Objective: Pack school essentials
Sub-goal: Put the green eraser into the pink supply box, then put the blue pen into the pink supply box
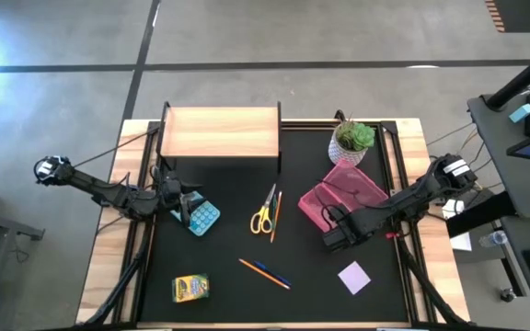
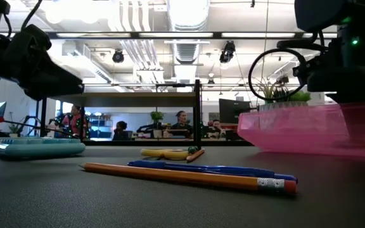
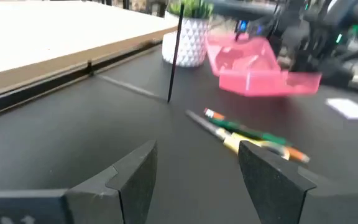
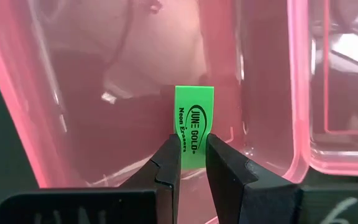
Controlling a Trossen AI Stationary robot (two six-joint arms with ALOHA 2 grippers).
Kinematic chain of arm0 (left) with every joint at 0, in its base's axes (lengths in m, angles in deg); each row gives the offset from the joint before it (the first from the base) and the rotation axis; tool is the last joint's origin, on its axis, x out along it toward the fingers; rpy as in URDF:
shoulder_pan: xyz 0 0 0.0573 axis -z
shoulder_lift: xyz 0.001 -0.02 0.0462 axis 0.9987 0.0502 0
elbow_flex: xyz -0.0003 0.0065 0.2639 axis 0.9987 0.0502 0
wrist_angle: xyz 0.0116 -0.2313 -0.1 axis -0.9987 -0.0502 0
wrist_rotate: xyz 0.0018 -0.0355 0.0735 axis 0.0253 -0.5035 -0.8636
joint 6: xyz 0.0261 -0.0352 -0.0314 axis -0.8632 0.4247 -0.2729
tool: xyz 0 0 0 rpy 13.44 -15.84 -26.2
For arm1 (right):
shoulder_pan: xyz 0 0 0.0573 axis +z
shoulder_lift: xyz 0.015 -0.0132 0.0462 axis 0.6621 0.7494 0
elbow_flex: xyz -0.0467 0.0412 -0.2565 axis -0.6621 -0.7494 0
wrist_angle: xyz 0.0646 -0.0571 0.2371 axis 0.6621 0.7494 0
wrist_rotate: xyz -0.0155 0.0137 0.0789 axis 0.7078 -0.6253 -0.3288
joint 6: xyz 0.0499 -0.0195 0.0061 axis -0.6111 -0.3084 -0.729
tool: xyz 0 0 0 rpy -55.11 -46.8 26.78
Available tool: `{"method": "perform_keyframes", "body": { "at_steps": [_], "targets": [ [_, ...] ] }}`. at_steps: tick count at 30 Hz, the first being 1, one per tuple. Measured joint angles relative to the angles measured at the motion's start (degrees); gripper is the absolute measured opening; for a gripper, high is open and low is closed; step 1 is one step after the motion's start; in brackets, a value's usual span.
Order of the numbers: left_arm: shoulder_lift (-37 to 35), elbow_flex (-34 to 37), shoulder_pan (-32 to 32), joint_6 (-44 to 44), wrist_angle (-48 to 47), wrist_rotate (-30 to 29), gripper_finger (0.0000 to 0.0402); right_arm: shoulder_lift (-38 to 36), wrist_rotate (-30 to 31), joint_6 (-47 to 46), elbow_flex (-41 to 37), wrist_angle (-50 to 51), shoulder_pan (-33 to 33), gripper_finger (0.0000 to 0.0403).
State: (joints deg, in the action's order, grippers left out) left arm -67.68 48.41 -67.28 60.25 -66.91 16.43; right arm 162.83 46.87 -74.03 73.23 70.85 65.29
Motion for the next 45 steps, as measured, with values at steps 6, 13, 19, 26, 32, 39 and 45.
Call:
{"method": "perform_keyframes", "body": {
  "at_steps": [6,13,19,26,32,39,45],
  "targets": [
    [0.1,0.0,0.0,-0.3,10.5,0.0,0.0210,1.0,0.1,-0.4,0.0,-1.5,0.0,0.0073],
    [0.9,0.3,0.0,1.3,24.7,0.0,0.0210,1.9,0.1,-0.9,0.0,-1.6,0.0,0.0105],
    [2.0,0.3,0.0,1.3,28.8,0.0,0.0210,2.1,0.2,-2.5,0.0,-1.8,0.0,0.0126],
    [5.8,0.3,0.0,2.3,29.3,-2.0,0.0210,0.0,1.7,-4.6,0.0,-1.8,0.0,0.0136],
    [10.6,0.1,0.0,7.5,33.6,-1.9,0.0210,-1.6,2.4,-5.4,0.8,-1.8,0.0,0.0136],
    [19.7,-2.4,0.0,7.6,34.2,-1.8,0.0210,-1.7,6.0,-4.9,4.3,-1.7,0.0,0.0125],
    [29.4,-9.0,0.0,7.7,34.1,3.5,0.0210,-1.7,7.3,-3.1,7.8,-1.3,0.0,0.0118]
  ]
}}
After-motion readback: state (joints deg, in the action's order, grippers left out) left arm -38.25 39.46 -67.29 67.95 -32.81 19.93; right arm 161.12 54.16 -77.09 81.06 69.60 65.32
